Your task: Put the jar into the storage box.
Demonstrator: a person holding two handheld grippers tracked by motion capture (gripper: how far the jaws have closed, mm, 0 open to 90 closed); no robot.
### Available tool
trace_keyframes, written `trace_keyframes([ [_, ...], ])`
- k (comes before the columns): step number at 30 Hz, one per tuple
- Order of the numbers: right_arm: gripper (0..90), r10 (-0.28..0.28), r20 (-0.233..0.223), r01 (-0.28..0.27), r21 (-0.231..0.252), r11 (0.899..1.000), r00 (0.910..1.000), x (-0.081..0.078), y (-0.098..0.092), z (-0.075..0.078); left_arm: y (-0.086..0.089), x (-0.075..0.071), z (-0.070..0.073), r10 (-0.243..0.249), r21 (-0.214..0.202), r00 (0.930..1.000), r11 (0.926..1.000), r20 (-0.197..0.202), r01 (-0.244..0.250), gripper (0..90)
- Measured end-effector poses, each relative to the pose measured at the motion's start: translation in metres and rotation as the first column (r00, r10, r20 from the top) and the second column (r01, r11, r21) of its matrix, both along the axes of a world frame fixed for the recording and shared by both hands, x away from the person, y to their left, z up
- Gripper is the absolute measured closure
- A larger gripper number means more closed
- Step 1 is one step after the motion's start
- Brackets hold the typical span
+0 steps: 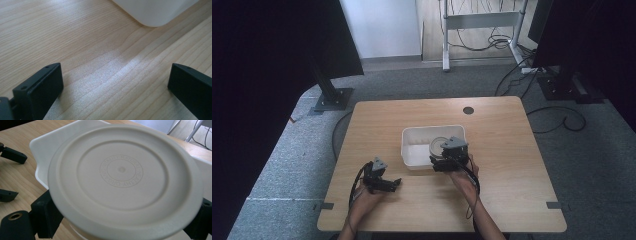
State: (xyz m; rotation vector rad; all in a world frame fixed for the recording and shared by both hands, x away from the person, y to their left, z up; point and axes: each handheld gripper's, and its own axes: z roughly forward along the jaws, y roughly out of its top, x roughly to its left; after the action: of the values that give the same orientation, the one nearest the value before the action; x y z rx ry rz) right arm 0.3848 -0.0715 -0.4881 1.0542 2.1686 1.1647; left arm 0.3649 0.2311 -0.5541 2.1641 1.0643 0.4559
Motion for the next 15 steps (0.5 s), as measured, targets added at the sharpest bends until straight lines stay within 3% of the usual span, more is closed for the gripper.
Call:
trace_keyframes([
  [8, 9.3, -0.003, -0.005, 0.003, 0.006, 1.000, 1.0000, 0.008, 0.008, -0.005, 0.000, 0.000, 0.000, 0.000, 0.000, 1.0000, 1.0000, 0.000, 0.000, 0.0],
  [15, 9.3, -0.005, -0.004, 0.005, -0.018, 1.000, 1.0000, 0.015, 0.016, -0.012, 0.000, 0.000, 0.000, 0.000, -0.001, 1.0000, 1.0000, -0.001, 0.000, 0.0],
])
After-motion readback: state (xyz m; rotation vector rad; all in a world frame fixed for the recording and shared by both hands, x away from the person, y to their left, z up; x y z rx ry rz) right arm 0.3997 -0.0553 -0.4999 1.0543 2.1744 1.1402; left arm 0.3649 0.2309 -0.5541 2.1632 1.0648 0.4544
